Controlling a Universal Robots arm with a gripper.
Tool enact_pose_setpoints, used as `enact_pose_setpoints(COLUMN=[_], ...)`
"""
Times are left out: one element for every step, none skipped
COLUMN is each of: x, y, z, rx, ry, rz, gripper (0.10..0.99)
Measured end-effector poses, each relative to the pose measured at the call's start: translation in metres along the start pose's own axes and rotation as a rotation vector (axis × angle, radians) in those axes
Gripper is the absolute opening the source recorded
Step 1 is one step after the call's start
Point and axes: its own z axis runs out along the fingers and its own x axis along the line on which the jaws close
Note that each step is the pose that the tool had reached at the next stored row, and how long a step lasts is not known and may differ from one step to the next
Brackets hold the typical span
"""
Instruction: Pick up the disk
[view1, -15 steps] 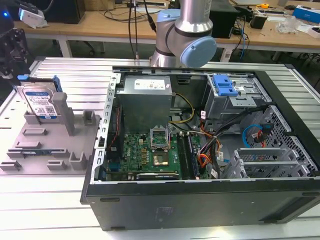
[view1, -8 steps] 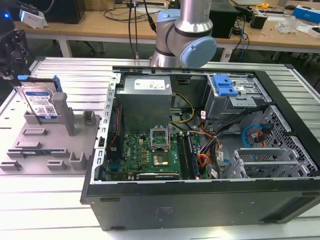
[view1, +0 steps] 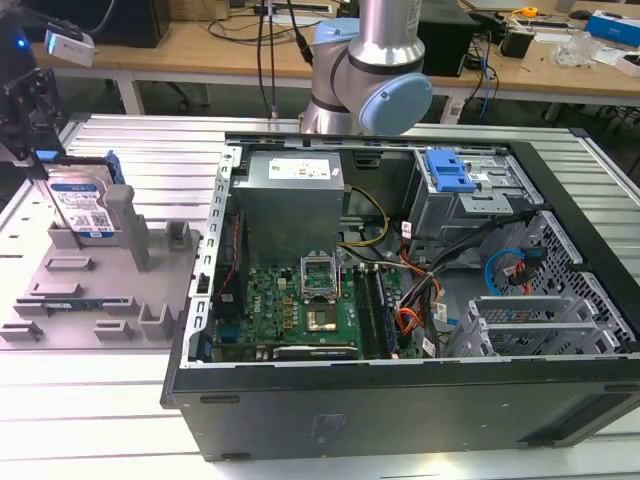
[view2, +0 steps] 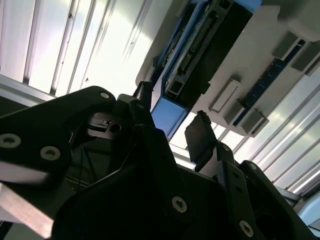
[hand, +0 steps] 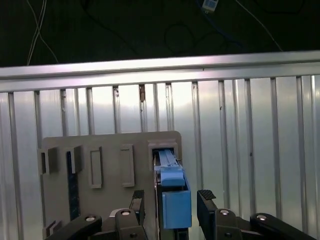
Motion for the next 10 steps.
enact_pose_setpoints(x=[0.0000,0.0000,-0.0001,-0.0001,-0.0001,-0.0001,-0.0002,-0.0002,-0.0002,-0.0002], y=[0.0000,0.0000,0.0000,0.0000,0.0000,0.0000,0.0000,0.0000,0.0000,0.0000], z=[0.0017,0.0032,0.0045,0.0052,0.0059,0.0068,0.0075,0.0082,0.0089,0.0100], rx=[0.000,0.000,0.000,0.000,0.000,0.000,0.001,0.001,0.001,0.001], ry=[0.0012,0.0024,0.0033,0.0039,0.0044,0.0053,0.0058,0.0063,0.0068,0.0072], rz=[-0.006,-0.012,-0.017,-0.020,-0.022,-0.025,-0.027,-0.029,-0.031,-0.033], gripper=[0.541,0.541,0.541,0.541,0.541,0.541,0.541,0.541,0.541,0.541])
